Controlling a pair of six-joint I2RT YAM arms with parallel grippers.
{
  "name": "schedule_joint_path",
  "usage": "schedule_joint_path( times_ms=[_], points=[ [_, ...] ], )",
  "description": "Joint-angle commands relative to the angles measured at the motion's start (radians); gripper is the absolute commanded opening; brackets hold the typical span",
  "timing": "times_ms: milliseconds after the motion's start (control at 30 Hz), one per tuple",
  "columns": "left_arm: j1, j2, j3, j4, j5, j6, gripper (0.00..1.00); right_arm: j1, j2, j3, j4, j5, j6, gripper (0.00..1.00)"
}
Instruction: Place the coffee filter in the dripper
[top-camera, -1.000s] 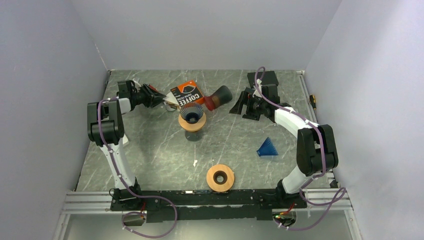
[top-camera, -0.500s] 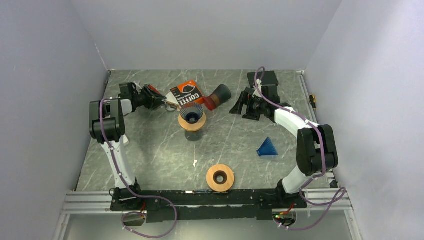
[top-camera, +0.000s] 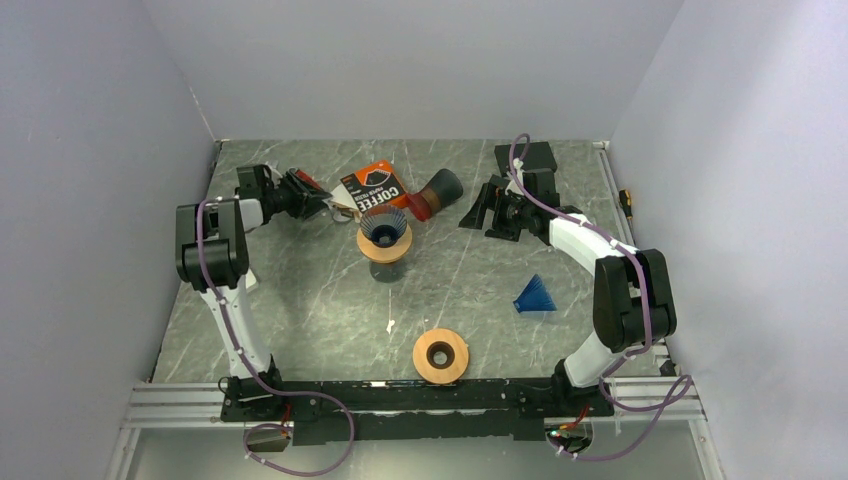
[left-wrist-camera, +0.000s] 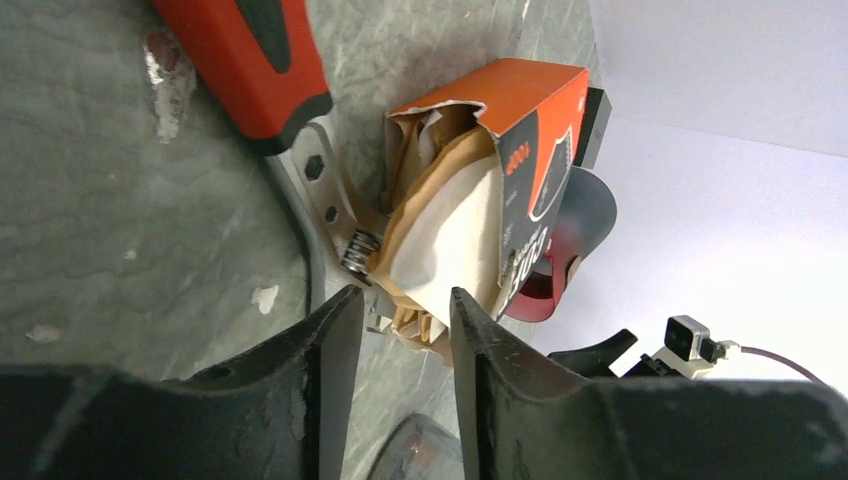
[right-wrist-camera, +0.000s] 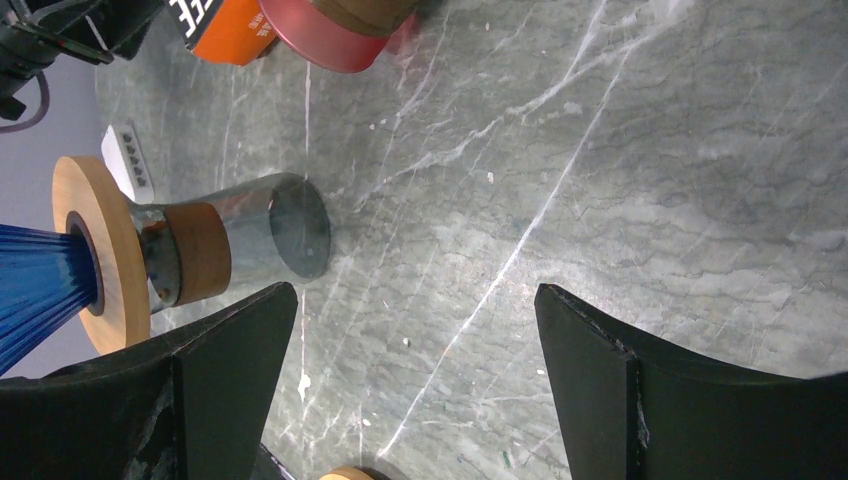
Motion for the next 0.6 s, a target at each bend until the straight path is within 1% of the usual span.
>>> schedule_joint_path(
  times_ms=[0,67,200,400,567],
  points=[
    [-0.007,-0.086,-0.003,-0.017,-0.016,0.042,0.40,-0.003,-0.008,0.017,0.024,0.007,-0.014,0.94],
    [-0.018,-0.096,0.010,-0.046,-0.021,0.067,0.39,-0.003,-0.011,0.016,0.023,0.009,-0.015,0.94],
    [-0.038,-0.108,0.050,-0.117,-0.052,0.119,0.39,-0.003,-0.012,0.012,0.024,0.012,-0.014,0.94],
    [-0.041,-0.086,0.095,-0.125,-0.065,0.114,0.41,-0.004,-0.016,0.009,0.023,0.013,-0.016,0.94],
    [-0.043,-0.051,0.118,-0.118,-0.066,0.103,0.45,-0.003,-0.020,0.006,0.020,0.015,-0.017,0.94]
  ],
)
